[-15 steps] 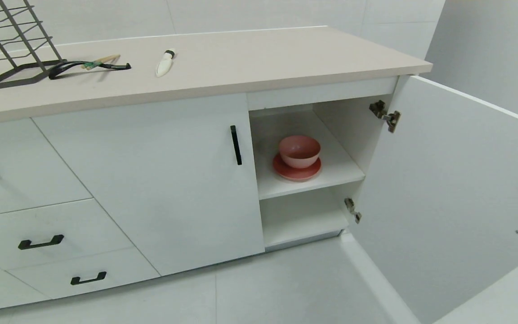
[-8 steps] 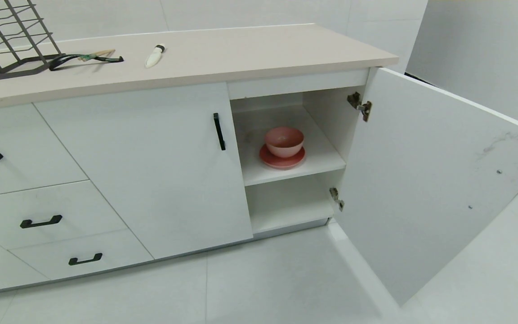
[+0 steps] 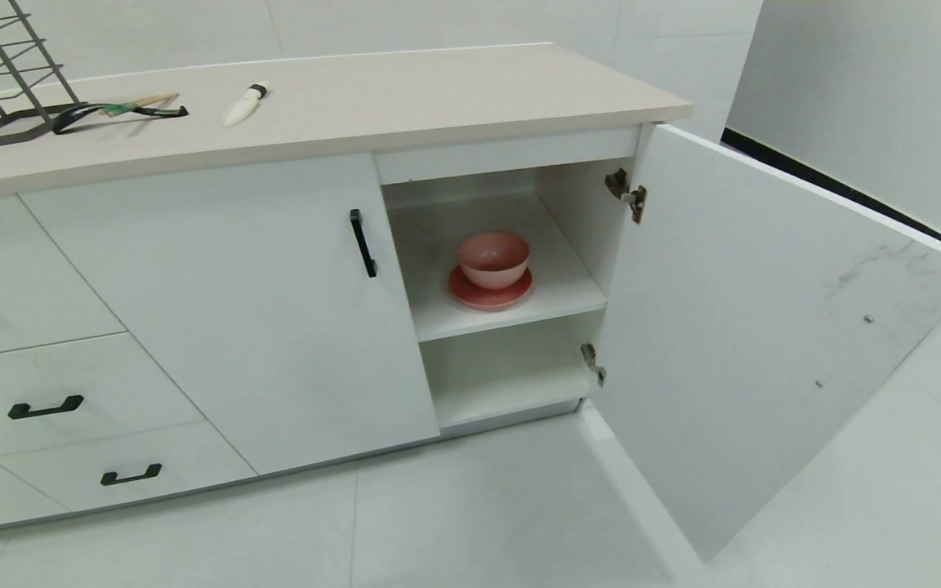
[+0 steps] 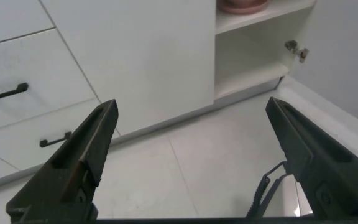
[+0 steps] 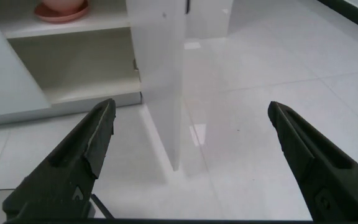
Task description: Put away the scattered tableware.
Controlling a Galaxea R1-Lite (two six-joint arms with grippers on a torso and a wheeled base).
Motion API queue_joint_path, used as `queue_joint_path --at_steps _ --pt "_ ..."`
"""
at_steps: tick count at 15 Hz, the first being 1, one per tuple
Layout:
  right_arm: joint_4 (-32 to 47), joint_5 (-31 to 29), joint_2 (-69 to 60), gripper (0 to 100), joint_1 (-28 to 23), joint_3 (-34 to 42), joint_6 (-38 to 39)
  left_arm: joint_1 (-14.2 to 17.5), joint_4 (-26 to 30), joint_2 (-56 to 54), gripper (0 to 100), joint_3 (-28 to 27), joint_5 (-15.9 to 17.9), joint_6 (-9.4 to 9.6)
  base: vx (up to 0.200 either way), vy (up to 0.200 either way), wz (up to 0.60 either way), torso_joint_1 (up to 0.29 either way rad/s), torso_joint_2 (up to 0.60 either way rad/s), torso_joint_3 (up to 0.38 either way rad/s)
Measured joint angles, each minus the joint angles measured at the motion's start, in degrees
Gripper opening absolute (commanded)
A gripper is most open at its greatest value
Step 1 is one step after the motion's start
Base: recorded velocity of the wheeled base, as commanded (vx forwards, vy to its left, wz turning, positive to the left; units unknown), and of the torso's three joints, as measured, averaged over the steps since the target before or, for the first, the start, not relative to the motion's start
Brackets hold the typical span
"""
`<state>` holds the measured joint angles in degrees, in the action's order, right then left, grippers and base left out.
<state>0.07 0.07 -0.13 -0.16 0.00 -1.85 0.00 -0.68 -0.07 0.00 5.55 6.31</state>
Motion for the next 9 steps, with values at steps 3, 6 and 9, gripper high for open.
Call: queue_joint_path --at_steps 3,6,9 --pt "0.0 0.0 0.0 100 0.0 0.0 0.1 0.0 0.0 0.0 100 0.0 0.0 0.02 0.0 -0.2 0.0 0.002 0.0 0.001" --pt "0.1 -0.1 0.0 100 0.0 0.0 0.5 0.0 0.0 0.0 100 0.0 0.0 0.0 0.0 -0.2 0.0 0.002 0.0 0.002" --pt "0.1 0.0 0.0 100 0.0 0.0 0.6 0.0 0.0 0.0 100 0.0 0.0 0.0 0.0 -0.133 0.0 0.002 0.0 0.002"
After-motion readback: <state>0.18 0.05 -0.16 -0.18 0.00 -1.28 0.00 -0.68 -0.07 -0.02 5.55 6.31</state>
